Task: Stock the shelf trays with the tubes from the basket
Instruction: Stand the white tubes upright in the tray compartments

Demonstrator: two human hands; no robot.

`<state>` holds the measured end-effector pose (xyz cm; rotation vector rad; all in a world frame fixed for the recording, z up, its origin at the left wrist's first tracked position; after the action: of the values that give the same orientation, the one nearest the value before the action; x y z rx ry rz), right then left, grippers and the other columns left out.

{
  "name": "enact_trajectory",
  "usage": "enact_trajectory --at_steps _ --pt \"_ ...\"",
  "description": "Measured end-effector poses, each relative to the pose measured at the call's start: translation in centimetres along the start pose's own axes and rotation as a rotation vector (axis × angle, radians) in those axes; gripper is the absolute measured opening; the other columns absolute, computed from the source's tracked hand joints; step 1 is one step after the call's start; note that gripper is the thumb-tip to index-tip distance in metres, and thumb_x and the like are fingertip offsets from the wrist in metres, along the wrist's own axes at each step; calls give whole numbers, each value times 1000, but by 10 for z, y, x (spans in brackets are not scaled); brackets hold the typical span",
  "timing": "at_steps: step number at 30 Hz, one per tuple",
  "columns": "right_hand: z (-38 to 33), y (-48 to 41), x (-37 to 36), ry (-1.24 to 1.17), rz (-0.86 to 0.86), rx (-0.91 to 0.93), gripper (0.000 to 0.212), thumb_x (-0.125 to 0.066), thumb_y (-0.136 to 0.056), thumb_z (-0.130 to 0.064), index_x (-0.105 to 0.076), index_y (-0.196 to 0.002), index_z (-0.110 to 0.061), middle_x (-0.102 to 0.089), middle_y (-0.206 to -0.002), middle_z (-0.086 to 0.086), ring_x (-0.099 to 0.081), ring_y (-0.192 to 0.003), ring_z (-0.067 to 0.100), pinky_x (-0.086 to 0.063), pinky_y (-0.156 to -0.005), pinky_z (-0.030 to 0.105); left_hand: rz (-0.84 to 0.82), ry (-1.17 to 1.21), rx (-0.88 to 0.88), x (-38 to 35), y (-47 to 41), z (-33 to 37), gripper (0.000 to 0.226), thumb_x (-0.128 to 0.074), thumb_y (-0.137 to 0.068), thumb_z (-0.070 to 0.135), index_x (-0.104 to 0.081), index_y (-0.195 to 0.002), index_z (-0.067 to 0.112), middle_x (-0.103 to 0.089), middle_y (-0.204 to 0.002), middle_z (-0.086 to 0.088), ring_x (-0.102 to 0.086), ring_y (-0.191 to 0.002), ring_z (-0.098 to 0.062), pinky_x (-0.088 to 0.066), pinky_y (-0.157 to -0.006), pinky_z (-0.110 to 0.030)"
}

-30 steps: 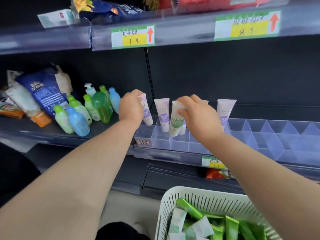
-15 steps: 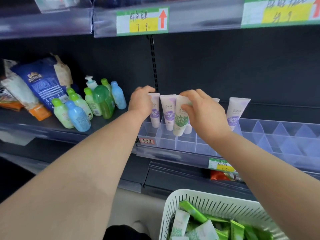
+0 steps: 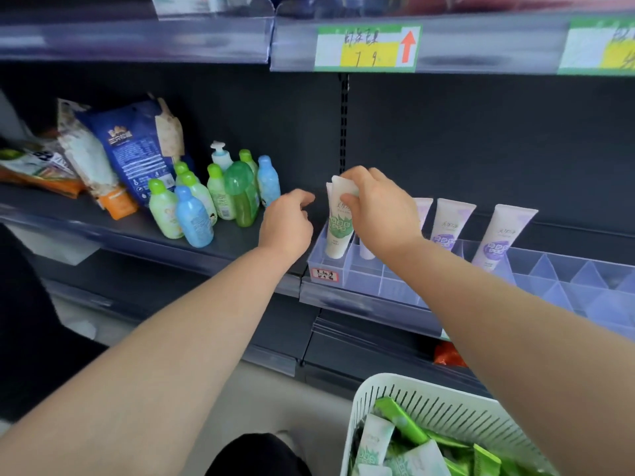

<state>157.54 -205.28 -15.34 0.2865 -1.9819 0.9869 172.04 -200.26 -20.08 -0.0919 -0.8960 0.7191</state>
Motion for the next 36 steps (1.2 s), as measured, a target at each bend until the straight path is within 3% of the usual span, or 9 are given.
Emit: enact_trajectory --at_steps 6,13,26,31,36 --pt "-3 -4 -35 142 -143 -26 25 -48 -95 -27 -50 -120 -20 -59 -108 4 -60 -83 29 -39 -61 32 -83 -100 -2 8 16 -23 34 -53 -91 4 -66 -118 21 -65 -121 -1 -59 -112 -23 -49 -92 -40" --pt "1 2 -55 175 -227 -62 28 -48 -95 -26 -50 -123 -22 -60 -111 5 -61 -87 30 -38 -59 32 -137 -195 -55 9 28 -31 27 -56 -92 7 -68 -110 21 -62 -119 0 -58 -108 -22 -48 -88 -37" --pt "6 19 -32 128 -185 -65 40 -50 -95 -23 -45 -135 -21 -52 -128 7 -52 -110 29 -45 -72 37 -143 -199 -79 17 45 1 29 -55 -91 7 -67 -114 21 -62 -120 -1 -58 -110 -21 -49 -88 -39" --pt "13 66 -5 98 -107 -57 35 -49 -95 -21 -51 -129 -18 -51 -127 8 -47 -115 29 -43 -84 43 -168 -151 -113 16 69 28 31 -54 -88 4 -69 -110 19 -65 -118 -2 -59 -109 -22 -49 -91 -40" --pt "32 149 6 74 -137 -62 32 -51 -94 -21 -56 -125 -17 -54 -122 8 -48 -113 30 -42 -84 42 -222 -103 -130 -12 113 49 28 -56 -88 5 -71 -108 18 -68 -115 -1 -61 -106 -20 -49 -93 -36"
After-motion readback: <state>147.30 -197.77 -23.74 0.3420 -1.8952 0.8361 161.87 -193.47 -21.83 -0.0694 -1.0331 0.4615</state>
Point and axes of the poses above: each hand's wrist, its own y-axis away from the middle knuckle, its own x-axis out of the back of the hand, z = x × y, the point moved 9 cm from there along -y, towards the middle knuckle
